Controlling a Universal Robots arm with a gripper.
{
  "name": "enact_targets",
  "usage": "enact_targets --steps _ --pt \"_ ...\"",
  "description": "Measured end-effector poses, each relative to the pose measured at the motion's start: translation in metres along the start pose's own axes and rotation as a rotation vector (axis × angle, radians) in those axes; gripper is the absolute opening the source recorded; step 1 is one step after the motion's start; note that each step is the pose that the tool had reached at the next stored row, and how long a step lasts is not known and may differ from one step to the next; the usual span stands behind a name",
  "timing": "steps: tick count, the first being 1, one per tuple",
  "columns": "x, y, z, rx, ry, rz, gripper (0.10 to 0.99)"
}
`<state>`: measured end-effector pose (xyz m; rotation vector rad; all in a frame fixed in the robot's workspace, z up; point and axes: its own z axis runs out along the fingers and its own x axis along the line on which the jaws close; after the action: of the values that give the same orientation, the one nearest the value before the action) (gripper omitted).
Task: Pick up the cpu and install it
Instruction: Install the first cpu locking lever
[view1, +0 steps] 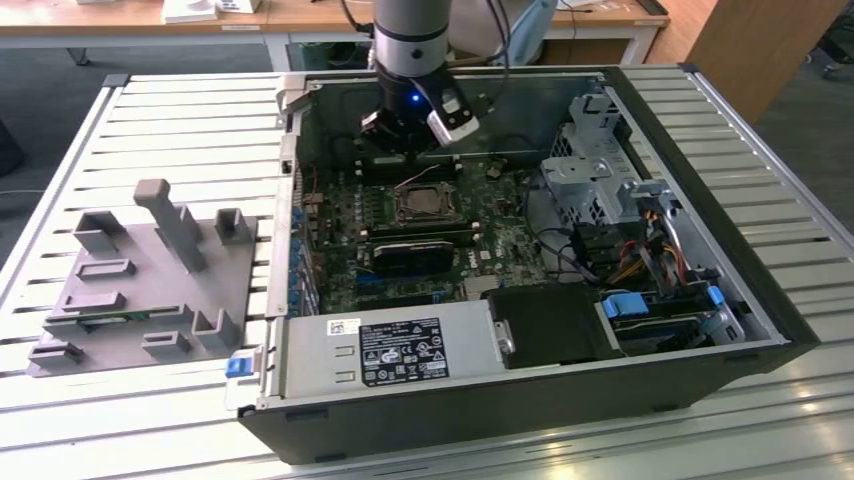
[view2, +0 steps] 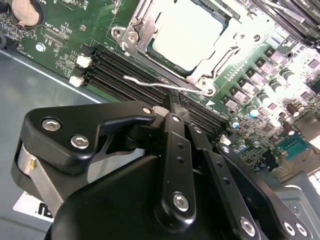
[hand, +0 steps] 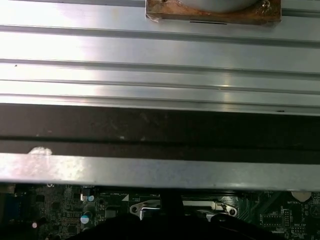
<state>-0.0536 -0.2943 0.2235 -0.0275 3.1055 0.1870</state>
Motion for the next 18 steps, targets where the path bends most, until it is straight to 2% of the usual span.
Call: enact_targets --steps 7,18 --pt "-0.0109 -0.0004 0.0014 0.000 0.0000 0.000 0.106" --pt "-0.0217 -0.0009 0.0043 0.000 0.0001 0.000 0.106"
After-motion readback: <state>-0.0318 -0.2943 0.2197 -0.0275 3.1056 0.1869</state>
